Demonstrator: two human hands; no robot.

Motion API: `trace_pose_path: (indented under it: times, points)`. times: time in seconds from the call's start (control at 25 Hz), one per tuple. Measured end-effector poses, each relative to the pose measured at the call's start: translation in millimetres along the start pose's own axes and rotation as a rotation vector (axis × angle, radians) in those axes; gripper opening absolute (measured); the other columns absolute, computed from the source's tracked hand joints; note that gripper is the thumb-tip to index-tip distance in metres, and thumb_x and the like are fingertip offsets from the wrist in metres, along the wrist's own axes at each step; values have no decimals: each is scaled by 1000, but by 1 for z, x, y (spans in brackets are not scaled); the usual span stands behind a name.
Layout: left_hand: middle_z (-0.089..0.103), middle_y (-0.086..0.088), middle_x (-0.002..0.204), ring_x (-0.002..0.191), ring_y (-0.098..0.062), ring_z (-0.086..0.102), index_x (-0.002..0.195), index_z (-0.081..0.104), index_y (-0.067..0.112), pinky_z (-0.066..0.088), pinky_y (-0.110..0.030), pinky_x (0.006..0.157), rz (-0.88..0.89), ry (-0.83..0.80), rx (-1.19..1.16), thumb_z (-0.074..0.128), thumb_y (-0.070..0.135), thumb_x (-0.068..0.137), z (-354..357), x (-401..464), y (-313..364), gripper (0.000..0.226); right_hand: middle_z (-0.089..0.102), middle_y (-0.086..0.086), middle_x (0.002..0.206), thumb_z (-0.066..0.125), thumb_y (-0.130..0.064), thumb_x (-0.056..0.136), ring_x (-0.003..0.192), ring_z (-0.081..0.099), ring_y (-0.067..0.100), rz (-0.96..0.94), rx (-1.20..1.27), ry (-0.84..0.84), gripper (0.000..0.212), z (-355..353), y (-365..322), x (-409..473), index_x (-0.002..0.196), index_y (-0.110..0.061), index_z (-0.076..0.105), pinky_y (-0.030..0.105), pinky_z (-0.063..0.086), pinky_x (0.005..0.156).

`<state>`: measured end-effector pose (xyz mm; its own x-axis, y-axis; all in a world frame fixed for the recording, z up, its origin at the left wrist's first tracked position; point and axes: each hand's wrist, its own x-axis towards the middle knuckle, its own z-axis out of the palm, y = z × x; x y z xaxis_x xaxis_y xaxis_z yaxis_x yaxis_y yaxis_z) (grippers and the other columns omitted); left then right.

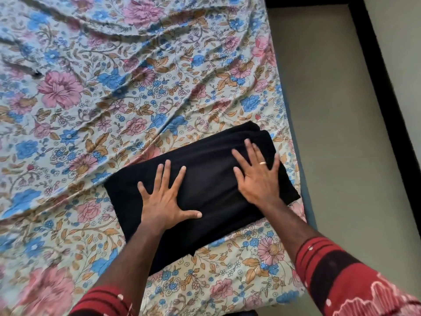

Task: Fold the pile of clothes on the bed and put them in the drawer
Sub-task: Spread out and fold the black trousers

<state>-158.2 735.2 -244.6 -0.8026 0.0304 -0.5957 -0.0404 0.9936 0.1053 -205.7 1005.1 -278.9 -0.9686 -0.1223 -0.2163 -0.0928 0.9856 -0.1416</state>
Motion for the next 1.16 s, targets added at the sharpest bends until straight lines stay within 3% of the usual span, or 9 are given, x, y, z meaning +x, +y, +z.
trace_pose_path:
  times: [0.12,0.24,0.36,0.52,0.64,0.76,0.88,1.04,1.16]
  points:
    - [-54,2,151,144,-21,-44,149,-37,43,-5,-75,115,-6,-39,-21,49,104,47,-1,1,-3,147,-2,-8,172,52,-46,100,158,9,19,-36,54,65,62,-11,11,3,157,-42,28,68,16,119]
    - [-53,0,152,143,-24,-45,151,-35,36,-8,-72,115,42,10,-16,58,99,50,-7,0,18,151,22,1,164,65,-62,86,146,34,33,274,213,86,79,-26,17,11,150,-33,30,66,35,109]
    - [-50,2,155,145,-21,-43,156,-29,30,-8,-71,117,111,35,3,63,94,55,-4,-3,35,151,47,7,146,69,-81,68,131,50,34,501,356,5,99,-36,27,21,145,-27,36,60,42,106]
    - [-53,5,152,144,-19,-44,155,-30,31,-10,-73,115,56,-46,-36,69,91,53,3,1,42,154,66,-7,111,71,-89,51,109,63,26,586,468,-210,91,-54,58,41,116,-26,63,48,50,99]
    - [-54,5,151,143,-19,-46,153,-33,32,-8,-74,114,33,-77,-34,72,90,50,1,5,43,159,73,-4,103,82,-77,53,99,69,21,517,608,-313,76,-60,64,44,105,-23,71,41,56,93]
    - [-55,5,150,143,-20,-46,152,-35,32,-7,-75,114,20,-94,-48,73,89,47,-1,8,46,161,71,-5,104,88,-57,68,99,66,20,434,601,-321,59,-55,56,31,115,-25,70,38,54,92]
    - [-55,6,150,142,-19,-47,151,-36,33,-8,-75,114,14,-108,-57,75,89,47,-2,9,47,162,72,-7,108,90,-45,70,99,67,15,408,681,-260,58,-53,59,25,120,-24,70,33,53,89]
    - [-56,7,149,141,-18,-48,150,-37,34,-10,-74,115,13,-111,-64,76,88,46,-1,12,46,163,75,-3,115,93,-38,62,104,71,16,432,1018,-377,67,-62,68,21,123,-22,68,34,56,92]
    - [-56,6,149,141,-19,-49,151,-37,34,-9,-75,114,22,-113,-56,75,88,45,-1,12,45,163,75,1,118,85,-31,65,111,71,25,403,1234,-460,66,-83,58,13,127,-21,64,33,56,84]
